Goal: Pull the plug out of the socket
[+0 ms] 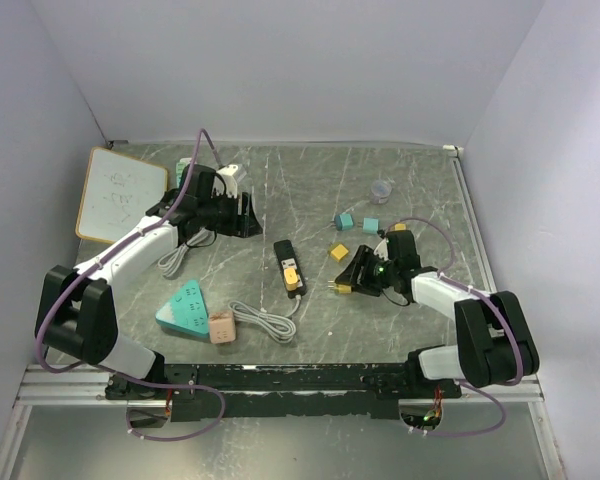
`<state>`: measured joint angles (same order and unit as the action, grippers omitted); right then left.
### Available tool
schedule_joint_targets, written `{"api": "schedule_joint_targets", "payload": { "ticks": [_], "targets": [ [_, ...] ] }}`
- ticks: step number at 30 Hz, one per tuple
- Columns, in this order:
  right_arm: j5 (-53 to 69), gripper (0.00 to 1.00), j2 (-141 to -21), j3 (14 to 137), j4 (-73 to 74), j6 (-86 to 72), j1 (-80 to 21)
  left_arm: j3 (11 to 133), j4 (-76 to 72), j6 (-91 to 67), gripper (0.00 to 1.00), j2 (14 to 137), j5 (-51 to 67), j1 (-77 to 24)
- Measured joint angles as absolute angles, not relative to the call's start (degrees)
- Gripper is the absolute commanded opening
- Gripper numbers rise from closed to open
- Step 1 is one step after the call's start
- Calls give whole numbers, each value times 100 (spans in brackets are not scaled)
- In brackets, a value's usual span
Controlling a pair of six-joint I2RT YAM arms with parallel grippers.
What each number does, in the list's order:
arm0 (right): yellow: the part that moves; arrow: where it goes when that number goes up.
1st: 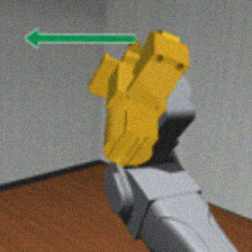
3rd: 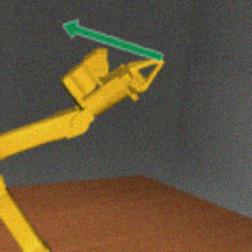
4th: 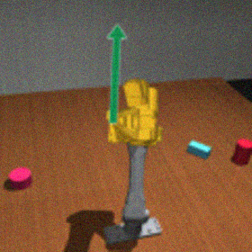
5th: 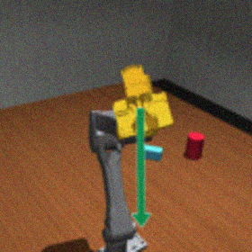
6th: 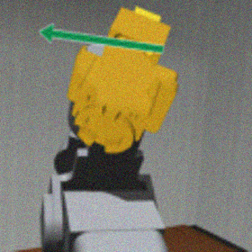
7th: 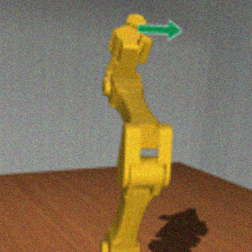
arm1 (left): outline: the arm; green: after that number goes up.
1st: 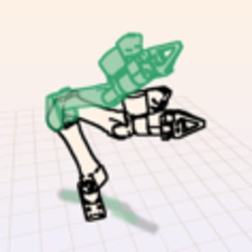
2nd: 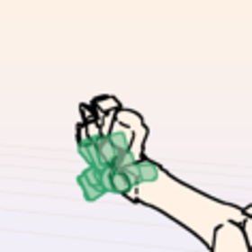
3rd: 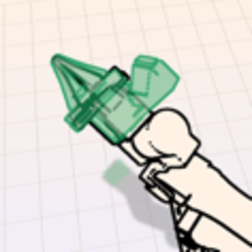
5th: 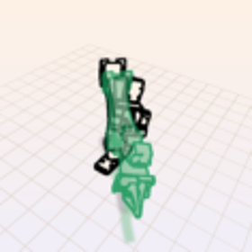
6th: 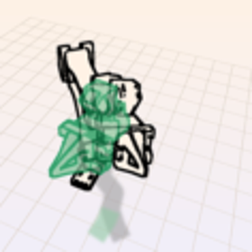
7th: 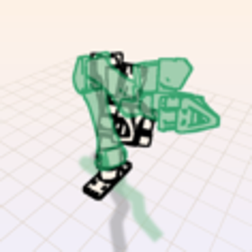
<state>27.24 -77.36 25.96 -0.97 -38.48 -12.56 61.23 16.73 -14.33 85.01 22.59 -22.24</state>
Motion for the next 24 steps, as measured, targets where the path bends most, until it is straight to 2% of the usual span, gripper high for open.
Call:
{"api": "schedule_joint_targets", "payload": {
  "ticks": [9, 19, 24],
  "targets": [
    [1820, 71, -6901, 2995, 991, -3264, -1260, 6117, 1671, -1433, 69, 8543, 2316, -2215],
    [1581, 72, -6648, 3179, 1140, -3026, -1380, 6117, 1656, -1441, 68, 8840, 2578, -2215],
    [1481, 72, -6709, 3229, 867, -3122, -2283, 6117, 1673, -1457, 68, 9028, 2665, -2211]
  ]
}}
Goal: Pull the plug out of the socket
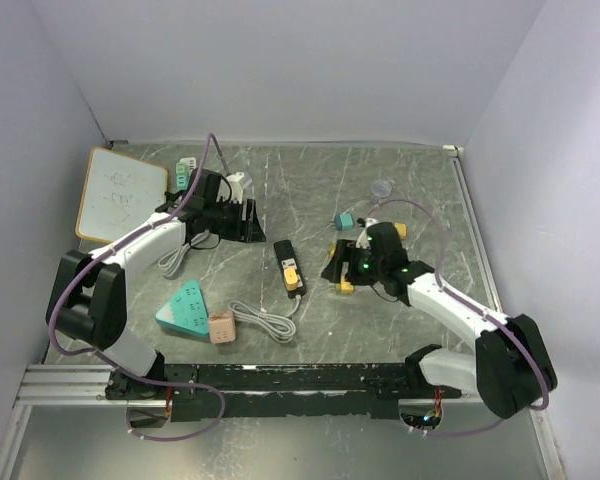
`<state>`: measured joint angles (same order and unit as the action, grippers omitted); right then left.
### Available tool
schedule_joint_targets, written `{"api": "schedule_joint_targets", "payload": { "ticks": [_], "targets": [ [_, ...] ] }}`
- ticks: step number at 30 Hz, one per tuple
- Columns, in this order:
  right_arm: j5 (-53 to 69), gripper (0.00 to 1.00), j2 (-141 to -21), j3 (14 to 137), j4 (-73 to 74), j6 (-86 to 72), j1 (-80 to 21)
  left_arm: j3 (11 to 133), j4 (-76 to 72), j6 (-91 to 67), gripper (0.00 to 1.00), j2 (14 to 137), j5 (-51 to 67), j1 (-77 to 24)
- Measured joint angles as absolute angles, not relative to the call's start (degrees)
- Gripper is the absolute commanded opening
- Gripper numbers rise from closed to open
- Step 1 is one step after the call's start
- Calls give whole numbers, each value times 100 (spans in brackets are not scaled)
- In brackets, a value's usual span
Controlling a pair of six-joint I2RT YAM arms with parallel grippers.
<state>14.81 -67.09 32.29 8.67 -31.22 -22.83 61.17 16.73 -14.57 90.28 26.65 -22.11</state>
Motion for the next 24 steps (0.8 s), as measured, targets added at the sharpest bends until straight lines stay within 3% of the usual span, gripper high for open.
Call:
{"api": "schedule_joint_targets", "payload": {
  "ticks": [7, 14, 24],
  "targets": [
    [196, 70, -7660, 4508, 1131, -3100, -4226, 6117, 1675, -1461, 68, 9035, 2735, -2132],
    [-1531, 68, -8772, 5721, 1890, -3151, -5457, 6117, 1678, -1461, 68, 9035, 2738, -2117],
    [-2928, 35, -9985, 6718, 2930, -3310, -6099, 6117, 1680, -1461, 68, 9035, 2742, -2097]
  ]
}}
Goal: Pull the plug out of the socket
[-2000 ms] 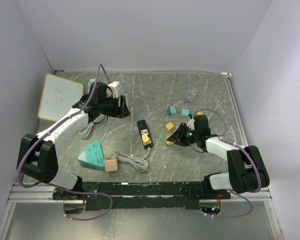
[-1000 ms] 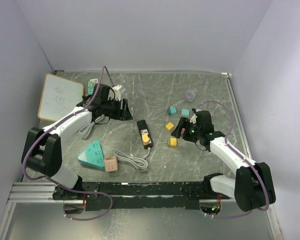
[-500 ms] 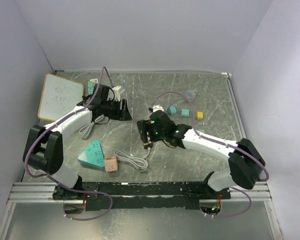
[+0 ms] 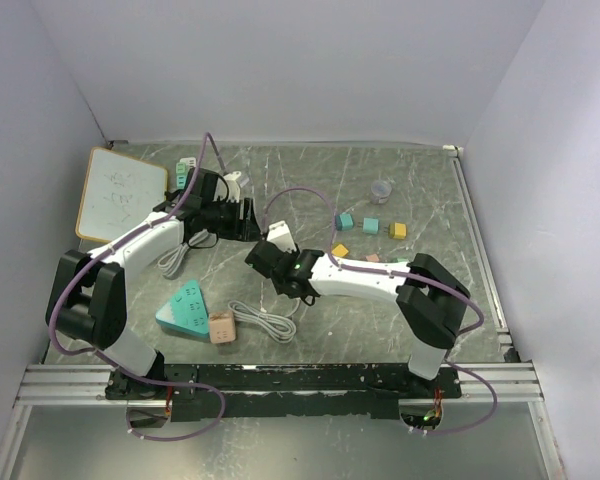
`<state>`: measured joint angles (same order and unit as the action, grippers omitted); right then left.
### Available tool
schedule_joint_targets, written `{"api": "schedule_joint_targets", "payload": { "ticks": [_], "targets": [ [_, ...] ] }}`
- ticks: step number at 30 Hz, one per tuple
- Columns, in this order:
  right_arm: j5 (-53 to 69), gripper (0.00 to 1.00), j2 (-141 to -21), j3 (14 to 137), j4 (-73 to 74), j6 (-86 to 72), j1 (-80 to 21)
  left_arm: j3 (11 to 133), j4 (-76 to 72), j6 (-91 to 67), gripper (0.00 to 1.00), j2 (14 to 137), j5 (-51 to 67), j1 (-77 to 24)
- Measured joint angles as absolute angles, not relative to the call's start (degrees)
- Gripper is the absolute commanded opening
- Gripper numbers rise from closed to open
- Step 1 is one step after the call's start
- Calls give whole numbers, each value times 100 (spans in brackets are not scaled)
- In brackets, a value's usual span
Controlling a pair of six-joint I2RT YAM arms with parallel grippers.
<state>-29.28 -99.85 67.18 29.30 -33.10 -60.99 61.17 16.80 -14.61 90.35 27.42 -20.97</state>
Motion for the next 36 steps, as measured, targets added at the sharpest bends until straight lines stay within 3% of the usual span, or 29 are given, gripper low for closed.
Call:
{"api": "schedule_joint_targets", "payload": {
  "ticks": [8, 16, 24, 36],
  "targets": [
    [-3210, 14, -10237, 6945, 3129, -3395, -6136, 6117, 1682, -1459, 68, 9035, 2749, -2082],
    [-3168, 0, -10084, 6707, 2845, -3428, -6134, 6117, 1673, -1509, 68, 9303, 3076, -2075],
    [-2982, 0, -9872, 6414, 2506, -3424, -6117, 6117, 1573, -1988, 63, 10112, 3789, -2088],
    [-2923, 0, -9852, 6414, 2462, -3424, -6097, 6337, 1911, -2392, 63, 10877, 3382, -2646]
  ]
}}
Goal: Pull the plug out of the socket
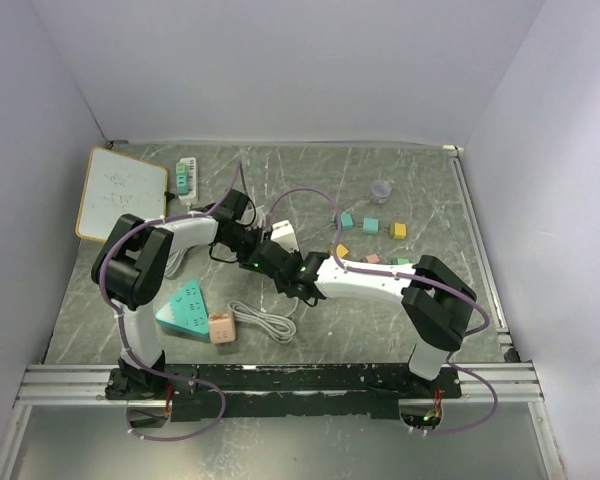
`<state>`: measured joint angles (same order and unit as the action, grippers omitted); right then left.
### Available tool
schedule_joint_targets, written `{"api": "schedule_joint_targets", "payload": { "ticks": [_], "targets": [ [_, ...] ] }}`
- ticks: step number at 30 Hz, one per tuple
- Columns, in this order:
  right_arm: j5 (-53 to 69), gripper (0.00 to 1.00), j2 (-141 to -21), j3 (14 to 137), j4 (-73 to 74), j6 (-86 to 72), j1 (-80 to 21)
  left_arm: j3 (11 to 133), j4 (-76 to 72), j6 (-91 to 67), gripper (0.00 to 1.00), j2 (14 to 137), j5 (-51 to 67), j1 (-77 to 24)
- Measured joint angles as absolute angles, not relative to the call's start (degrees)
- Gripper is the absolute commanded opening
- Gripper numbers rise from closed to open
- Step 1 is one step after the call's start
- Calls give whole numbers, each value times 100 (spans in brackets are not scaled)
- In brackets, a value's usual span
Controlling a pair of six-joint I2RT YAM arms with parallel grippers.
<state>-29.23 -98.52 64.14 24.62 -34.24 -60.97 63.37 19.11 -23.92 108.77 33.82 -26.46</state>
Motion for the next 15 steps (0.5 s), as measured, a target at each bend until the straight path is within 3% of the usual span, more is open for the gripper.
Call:
{"api": "schedule_joint_targets", "payload": {
  "ticks": [8, 15],
  "targets": [
    [-2891, 0, -9839, 6403, 2383, -3417, -6090, 6473, 2045, -2499, 66, 10906, 3221, -2762],
    [-2867, 0, -9758, 6272, 2283, -3420, -6086, 6211, 1837, -2934, 62, 10543, 2464, -2803]
  ]
}}
